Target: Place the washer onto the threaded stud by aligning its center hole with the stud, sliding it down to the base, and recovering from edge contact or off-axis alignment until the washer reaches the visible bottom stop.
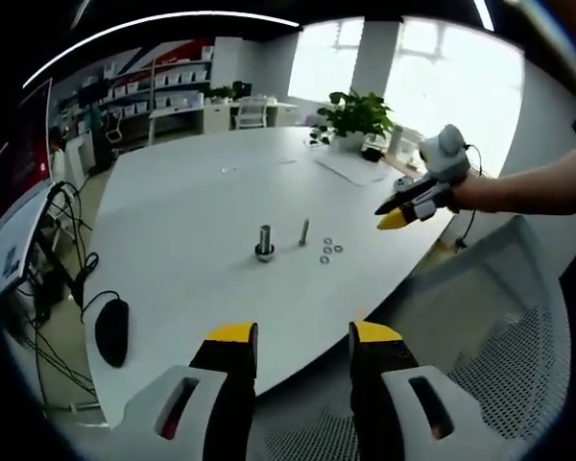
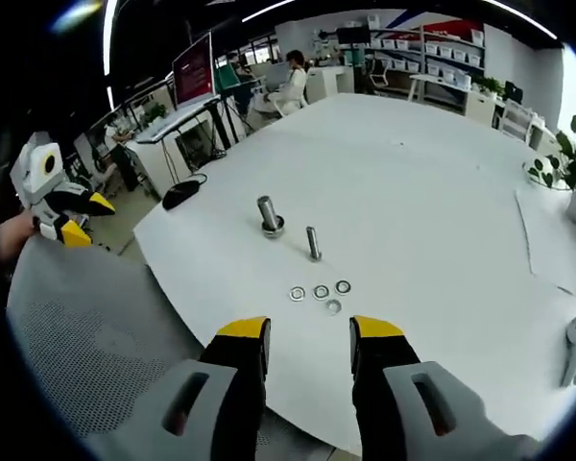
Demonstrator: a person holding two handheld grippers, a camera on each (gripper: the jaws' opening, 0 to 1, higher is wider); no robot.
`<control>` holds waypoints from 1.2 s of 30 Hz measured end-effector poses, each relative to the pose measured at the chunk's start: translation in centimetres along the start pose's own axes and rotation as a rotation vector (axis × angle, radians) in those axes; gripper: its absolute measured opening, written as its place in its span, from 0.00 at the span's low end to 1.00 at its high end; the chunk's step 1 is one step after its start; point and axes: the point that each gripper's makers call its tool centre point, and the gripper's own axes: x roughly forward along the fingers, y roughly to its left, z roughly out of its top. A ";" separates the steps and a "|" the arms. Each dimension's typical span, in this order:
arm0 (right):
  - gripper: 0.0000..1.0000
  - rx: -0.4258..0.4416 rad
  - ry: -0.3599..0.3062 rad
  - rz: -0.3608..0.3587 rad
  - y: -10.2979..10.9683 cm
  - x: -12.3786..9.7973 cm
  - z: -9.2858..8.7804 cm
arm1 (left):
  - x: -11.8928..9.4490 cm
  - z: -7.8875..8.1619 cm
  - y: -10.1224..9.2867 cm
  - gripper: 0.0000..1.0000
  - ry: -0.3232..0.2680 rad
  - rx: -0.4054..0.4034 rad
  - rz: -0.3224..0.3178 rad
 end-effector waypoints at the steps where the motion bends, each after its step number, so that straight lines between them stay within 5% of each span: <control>1: 0.36 -0.010 0.010 -0.003 -0.4 0.7 -0.2 | 0.0 -0.1 0.1 0.36 0.003 0.001 0.001; 11: 0.35 -0.050 0.098 -0.005 -1.5 4.2 -1.6 | 0.2 0.0 -0.1 0.36 0.008 -0.014 -0.011; 14: 0.35 0.070 0.092 0.022 -1.4 5.2 -2.2 | 0.0 0.2 0.1 0.36 -0.007 -0.022 -0.007; 19: 0.36 0.074 0.107 0.000 -2.7 6.5 -2.7 | 0.0 0.3 0.0 0.36 -0.011 -0.024 -0.011; 36: 0.31 -0.105 0.236 0.006 -2.7 8.5 -2.8 | -0.2 0.9 -0.1 0.35 -0.042 -0.036 -0.027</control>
